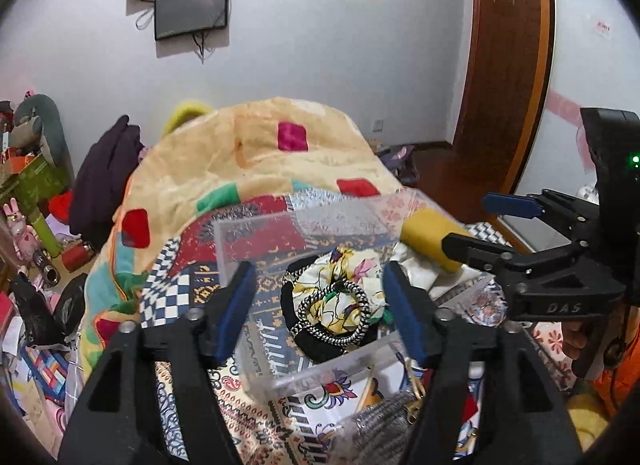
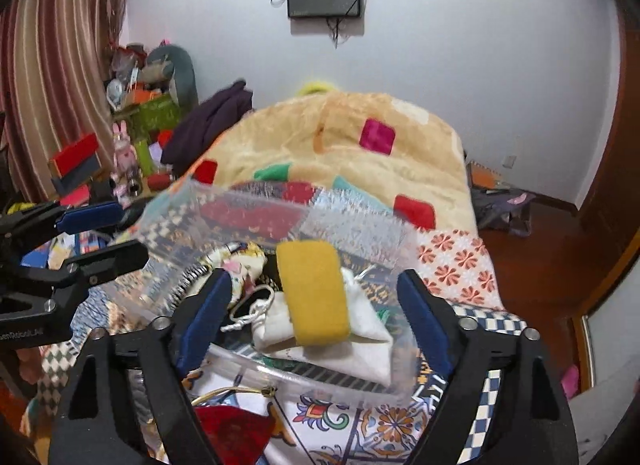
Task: Organize soft objects
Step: 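Place the sponge into the box with the right tool while the left tool releases the bracelet inside, then grasp the red velvet pouch with the right tool while the left tool grasps the silver mesh bag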
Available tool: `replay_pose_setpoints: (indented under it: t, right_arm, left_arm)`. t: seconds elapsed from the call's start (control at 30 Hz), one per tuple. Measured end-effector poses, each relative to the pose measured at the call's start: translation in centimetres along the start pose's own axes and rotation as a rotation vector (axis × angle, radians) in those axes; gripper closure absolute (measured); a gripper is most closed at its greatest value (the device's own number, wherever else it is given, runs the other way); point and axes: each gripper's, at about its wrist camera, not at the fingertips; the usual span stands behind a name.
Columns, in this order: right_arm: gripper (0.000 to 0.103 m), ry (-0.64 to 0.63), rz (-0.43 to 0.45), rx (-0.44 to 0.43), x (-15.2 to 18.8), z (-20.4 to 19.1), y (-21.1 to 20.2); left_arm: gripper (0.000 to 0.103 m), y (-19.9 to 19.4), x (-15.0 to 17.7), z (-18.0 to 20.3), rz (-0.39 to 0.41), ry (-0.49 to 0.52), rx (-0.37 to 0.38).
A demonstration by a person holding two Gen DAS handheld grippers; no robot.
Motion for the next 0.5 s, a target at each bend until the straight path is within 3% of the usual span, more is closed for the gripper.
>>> replay_pose_setpoints:
  t: [0.17, 0.33, 0.5]
  right_arm:
    - [0.014, -0.012, 0.026, -0.012, 0.0, -0.3, -2.8]
    - [0.014, -0.032, -0.019, -0.036, 2.0, -1.1, -3.6]
    - [0.014, -0.02, -0.11, -0.088, 4.8, -2.1, -2.3]
  left_arm:
    - [0.008, -2.5, 0.0, 0.2, 0.027, -0.01, 0.002]
    - [0.005, -3.5, 1.6, 0.4, -0.007, -0.019, 0.012]
    - [0.005, -3.2, 4.7, 0.2, -0.094, -0.037, 0.009]
Point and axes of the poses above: each gripper's, at about its wrist camera, not at the fingertips, and y roughly the way its jaws point, z to its right, x to its underside, and after that the axes turned 9 degrees about z, right-handed
